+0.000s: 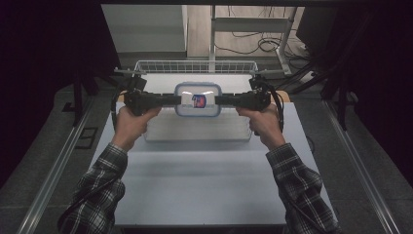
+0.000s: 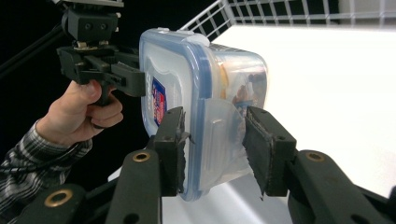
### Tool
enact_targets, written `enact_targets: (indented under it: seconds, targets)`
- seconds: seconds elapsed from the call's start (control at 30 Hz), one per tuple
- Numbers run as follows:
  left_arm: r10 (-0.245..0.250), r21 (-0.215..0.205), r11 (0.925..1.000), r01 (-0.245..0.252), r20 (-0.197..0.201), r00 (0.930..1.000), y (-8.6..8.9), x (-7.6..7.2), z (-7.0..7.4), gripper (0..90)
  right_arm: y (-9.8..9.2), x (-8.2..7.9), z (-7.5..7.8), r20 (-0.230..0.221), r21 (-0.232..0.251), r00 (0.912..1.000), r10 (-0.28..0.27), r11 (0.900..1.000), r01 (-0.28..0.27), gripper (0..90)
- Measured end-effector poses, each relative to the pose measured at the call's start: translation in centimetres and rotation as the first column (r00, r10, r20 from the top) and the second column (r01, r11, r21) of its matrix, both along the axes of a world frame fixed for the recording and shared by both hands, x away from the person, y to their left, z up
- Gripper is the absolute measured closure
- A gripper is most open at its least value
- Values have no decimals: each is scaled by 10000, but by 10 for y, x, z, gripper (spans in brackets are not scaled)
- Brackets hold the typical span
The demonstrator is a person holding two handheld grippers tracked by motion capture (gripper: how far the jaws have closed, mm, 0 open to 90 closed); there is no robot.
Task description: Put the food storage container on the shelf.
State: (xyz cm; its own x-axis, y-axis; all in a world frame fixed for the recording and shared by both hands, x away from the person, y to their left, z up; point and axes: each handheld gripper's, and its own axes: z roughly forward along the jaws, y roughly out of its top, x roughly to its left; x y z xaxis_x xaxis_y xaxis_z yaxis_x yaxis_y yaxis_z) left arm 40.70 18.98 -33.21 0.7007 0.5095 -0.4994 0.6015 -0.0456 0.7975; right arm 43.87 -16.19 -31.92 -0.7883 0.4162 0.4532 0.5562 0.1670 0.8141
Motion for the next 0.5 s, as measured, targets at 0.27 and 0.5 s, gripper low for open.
enact_targets:
  seconds: [0.27, 0.5]
  targets:
    - [62, -112, 9999, -66, -348, 9994, 2, 28, 1, 576, 3, 26, 3, -263, 69, 9993, -276, 9996, 278, 582]
    - [118, -262, 9996, -136, -673, 9977, 2, 47, -12, 573, 4, 43, -6, -632, 83, 9965, -549, 9984, 555, 577]
